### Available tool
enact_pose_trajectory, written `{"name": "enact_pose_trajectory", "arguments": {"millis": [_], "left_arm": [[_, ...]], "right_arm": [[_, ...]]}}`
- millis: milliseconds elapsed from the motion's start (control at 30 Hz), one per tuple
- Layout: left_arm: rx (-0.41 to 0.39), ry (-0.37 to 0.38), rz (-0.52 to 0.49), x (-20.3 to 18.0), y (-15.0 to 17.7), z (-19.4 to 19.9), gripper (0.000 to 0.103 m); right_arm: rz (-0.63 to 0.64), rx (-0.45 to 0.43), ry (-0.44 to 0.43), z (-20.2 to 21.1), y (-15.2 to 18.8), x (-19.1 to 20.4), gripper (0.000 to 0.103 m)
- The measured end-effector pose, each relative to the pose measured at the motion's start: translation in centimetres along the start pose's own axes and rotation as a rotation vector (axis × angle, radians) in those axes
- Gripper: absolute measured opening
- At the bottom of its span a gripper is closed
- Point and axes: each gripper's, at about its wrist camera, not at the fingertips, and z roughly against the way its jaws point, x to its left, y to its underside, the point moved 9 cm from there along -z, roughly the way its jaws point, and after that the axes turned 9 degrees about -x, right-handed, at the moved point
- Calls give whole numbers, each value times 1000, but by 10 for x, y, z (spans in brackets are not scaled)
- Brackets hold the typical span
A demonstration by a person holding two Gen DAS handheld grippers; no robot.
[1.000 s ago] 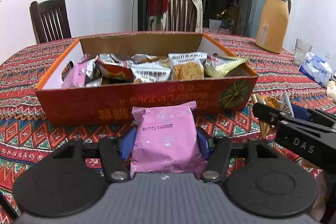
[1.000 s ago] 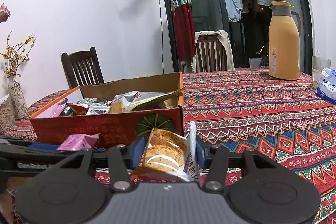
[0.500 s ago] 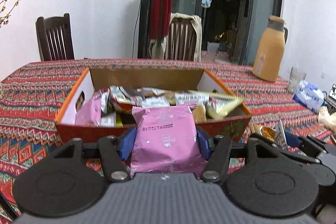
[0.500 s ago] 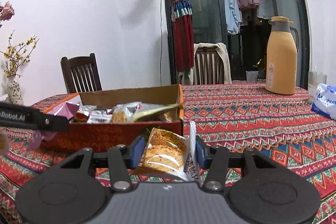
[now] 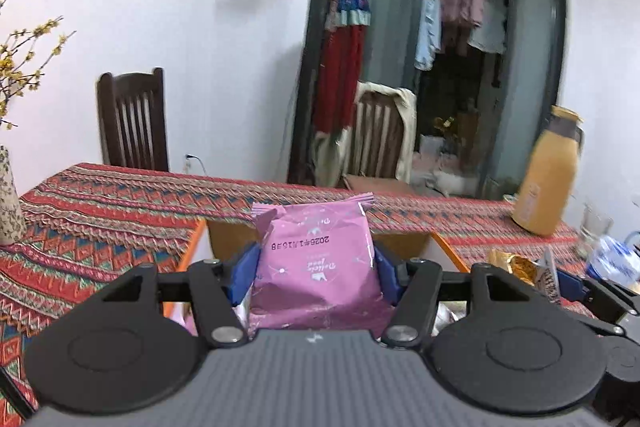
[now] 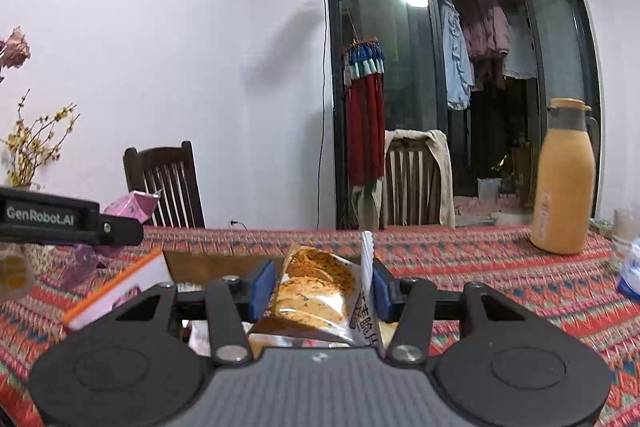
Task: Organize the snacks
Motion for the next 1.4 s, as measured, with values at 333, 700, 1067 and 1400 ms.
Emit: {"name": "enact_pose_trajectory", "arguments": {"millis": [333, 700, 1067, 1400], "left_arm": [[16, -80, 50, 47, 22, -49, 62], [40, -101, 26, 45, 34, -50, 63], [-24, -107, 65, 50, 23, -35, 103], [-50, -80, 59, 45, 12, -17, 103]], "right_arm": [[16, 28, -1, -57, 19, 17, 49], [17, 104, -8, -69, 45, 18, 62], [-23, 119, 56, -71, 53, 2, 103], [-28, 81, 63, -58, 41, 0, 103]]}}
